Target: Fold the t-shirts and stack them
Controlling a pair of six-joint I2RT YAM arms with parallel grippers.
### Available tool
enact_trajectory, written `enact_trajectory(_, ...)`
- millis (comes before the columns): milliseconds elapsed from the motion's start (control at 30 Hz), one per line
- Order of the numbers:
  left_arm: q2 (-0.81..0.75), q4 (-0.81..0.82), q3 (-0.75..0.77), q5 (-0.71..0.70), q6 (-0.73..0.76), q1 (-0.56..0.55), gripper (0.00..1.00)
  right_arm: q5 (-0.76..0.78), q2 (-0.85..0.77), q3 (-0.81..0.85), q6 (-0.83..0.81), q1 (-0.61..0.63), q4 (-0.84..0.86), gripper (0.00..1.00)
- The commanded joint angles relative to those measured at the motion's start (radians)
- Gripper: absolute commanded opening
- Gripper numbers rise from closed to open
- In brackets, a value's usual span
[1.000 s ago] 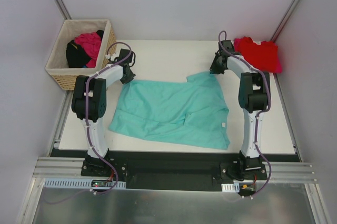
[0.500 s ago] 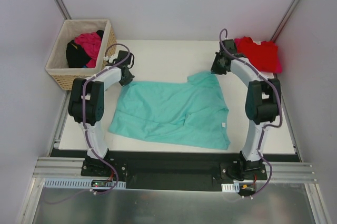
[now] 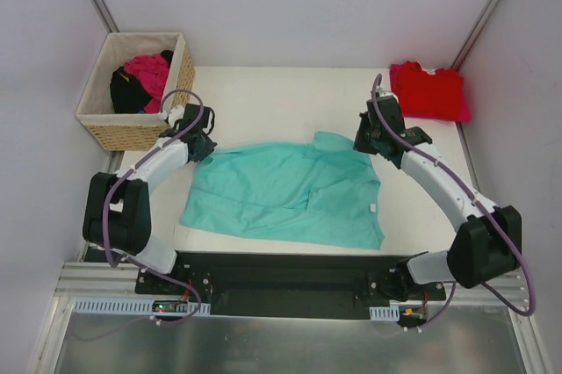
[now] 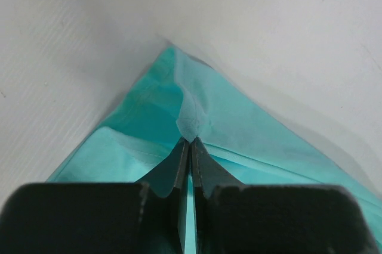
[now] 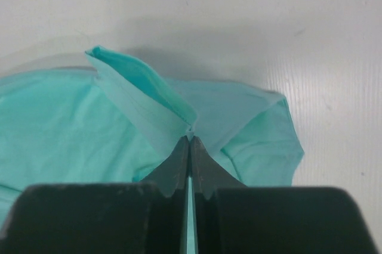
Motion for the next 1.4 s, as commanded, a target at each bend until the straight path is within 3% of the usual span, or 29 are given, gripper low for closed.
enact_trajectory(0, -0.092, -0.009, -0.102, -0.018, -0.047, -0.014, 0.00, 0.110, -0.200, -0.104, 0.032, 0.079, -0.077, 0.01)
enact_trajectory(167, -0.138, -0.007, -0.190, -0.060, -0.059, -0.021, 0.00, 0.144, -0.374, -0.228, 0.069, 0.121, -0.142, 0.01)
enact_trajectory(567, -0.122, -0.006, -0.205, -0.080, -0.053, -0.024, 0.00, 0.201, -0.682, -0.345, 0.167, 0.230, -0.372, 0.01)
enact_trajectory(833, -0.149, -0.009, -0.210, -0.061, -0.044, -0.032, 0.00, 0.241, -0.753, -0.411, 0.221, 0.257, -0.425, 0.01)
enact_trajectory(1167, -0.543, -0.092, -0.331, 0.025, -0.050, -0.067, 0.00, 0.267, -0.720, -0.457, 0.270, 0.317, -0.415, 0.01)
enact_trajectory(1367, -0.645, -0.149, -0.381, -0.015, -0.032, -0.070, 0.00, 0.270, -0.719, -0.440, 0.288, 0.349, -0.428, 0.01)
